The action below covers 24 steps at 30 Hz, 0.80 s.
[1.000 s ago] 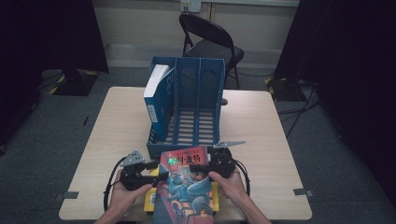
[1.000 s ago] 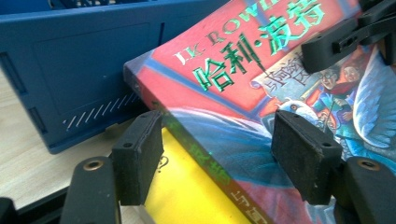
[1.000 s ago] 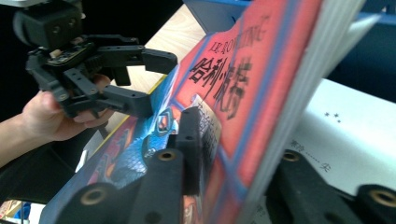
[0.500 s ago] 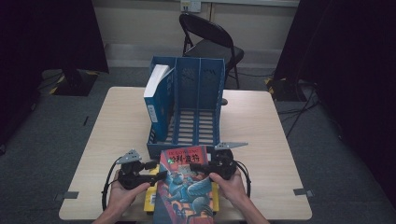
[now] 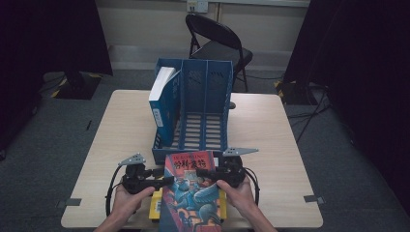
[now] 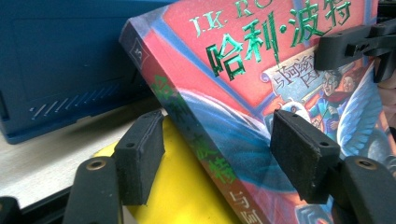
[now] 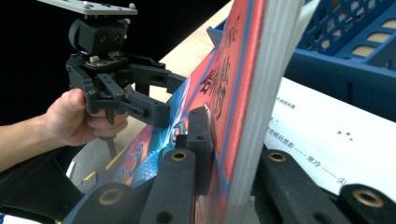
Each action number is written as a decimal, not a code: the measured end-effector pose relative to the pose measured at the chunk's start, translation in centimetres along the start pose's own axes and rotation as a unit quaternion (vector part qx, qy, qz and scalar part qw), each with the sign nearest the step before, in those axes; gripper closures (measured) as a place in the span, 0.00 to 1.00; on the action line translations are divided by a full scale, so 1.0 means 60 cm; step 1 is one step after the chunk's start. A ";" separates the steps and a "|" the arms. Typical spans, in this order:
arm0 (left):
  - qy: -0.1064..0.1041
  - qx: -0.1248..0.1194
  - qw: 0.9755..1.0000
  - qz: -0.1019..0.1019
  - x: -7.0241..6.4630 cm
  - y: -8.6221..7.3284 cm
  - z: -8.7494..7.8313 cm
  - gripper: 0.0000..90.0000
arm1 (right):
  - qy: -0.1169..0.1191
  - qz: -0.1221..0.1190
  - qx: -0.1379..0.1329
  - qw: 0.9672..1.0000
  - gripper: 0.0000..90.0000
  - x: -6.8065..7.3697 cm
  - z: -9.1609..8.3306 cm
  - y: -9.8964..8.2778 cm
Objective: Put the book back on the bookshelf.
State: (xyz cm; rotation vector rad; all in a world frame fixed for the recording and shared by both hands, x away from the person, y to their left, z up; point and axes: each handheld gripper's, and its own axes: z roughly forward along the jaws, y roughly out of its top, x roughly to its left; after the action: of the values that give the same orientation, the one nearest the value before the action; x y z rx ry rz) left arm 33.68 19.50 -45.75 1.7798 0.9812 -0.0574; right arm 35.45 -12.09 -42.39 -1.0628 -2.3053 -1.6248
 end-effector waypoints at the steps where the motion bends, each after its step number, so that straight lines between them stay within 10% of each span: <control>1: -0.001 0.000 1.000 0.002 0.000 0.000 -0.001 0.39 | 0.000 -0.003 0.001 1.000 0.90 0.002 0.000 0.001; 24: -0.030 0.002 0.999 -0.015 -0.006 0.011 0.008 0.40 | 0.003 -0.020 -0.018 1.000 0.92 0.022 -0.009 0.019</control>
State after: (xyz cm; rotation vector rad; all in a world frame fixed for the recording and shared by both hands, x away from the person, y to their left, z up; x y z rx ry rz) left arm 34.05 18.85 -45.28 1.7579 0.9650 -0.1304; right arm 35.00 -11.76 -40.63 -1.0249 -2.3153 -1.6882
